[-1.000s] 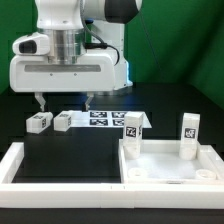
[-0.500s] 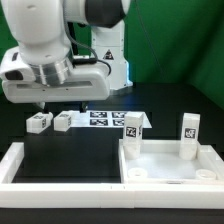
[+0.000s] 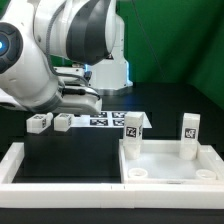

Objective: Assemble square table

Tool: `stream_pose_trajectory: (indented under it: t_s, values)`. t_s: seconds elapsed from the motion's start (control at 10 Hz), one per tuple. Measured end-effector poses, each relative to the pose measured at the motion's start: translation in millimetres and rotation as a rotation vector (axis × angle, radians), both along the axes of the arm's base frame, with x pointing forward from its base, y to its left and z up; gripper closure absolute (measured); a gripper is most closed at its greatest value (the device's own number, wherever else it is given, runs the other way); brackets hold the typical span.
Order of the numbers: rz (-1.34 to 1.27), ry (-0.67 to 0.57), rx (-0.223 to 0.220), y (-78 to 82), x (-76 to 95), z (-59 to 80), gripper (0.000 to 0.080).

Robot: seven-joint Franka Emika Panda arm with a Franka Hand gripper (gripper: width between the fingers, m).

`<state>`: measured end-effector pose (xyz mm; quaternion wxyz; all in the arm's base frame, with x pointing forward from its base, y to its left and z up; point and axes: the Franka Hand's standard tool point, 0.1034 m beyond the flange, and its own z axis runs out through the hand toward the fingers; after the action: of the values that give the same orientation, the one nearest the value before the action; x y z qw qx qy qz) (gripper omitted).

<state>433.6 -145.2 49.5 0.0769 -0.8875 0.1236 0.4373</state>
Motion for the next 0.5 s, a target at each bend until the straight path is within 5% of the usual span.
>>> stream_pose_trajectory:
  t_s: [0.5]
  values:
    - [-0.011,0.026,0.003,1.2,-11.4,-7.2,0.0151]
